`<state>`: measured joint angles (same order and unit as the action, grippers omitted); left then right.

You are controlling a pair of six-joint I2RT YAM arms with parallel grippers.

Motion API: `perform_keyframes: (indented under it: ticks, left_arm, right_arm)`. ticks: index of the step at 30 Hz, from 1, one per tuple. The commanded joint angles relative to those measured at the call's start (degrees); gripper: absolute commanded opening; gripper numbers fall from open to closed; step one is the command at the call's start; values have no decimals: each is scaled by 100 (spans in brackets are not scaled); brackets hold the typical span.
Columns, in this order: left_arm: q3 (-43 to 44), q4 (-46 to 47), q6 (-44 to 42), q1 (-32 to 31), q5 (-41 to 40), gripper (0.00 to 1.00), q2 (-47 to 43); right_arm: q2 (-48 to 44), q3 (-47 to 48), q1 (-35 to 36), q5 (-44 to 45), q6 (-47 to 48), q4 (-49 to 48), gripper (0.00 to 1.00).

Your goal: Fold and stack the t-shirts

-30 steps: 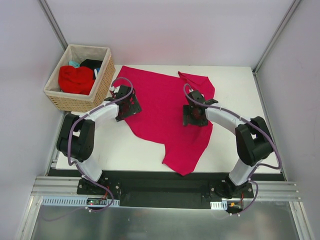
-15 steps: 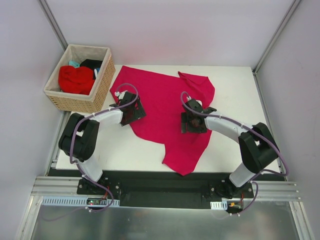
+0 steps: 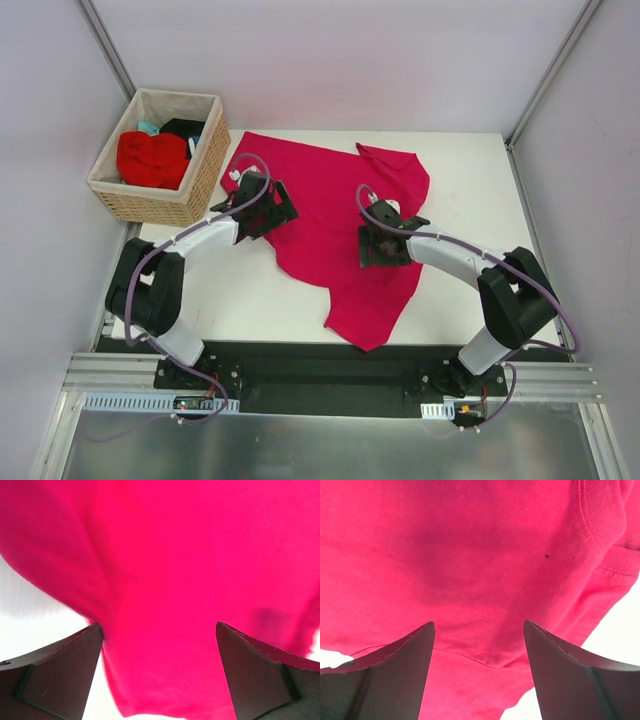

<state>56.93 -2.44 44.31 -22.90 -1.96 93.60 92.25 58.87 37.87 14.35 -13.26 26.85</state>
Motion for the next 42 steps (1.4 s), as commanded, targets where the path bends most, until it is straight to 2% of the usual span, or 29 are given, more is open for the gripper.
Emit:
perform_keyframes:
  ticks: [1,6,10,16,25,36,42]
  left_arm:
    - [503,-405,16,-22,187,93,-772]
    - [688,-539,-107,-22,12,94,-1186]
    - [873,-512,-195,-22,-59,94,-635]
    - [811,217,-292,-22,-112,94,270]
    - [882,226,-546,48,-894,94,958]
    - [-445,226,-152,92,-1351,93,581]
    - [-1025,226,173,57,-1106,93,195]
  right_arm:
    - [-207,291,28,147,34,92,75]
    - [-190,335,45,156,25,48,75]
    - [-190,353,72,156,7,39,75]
    - [-295,318,72,305,60,57,75]
    - [-471,335,72,385,192,163,75]
    - [-778,222,89,323,192,207,75]
    - [-980,63,133,314,122,233,75]
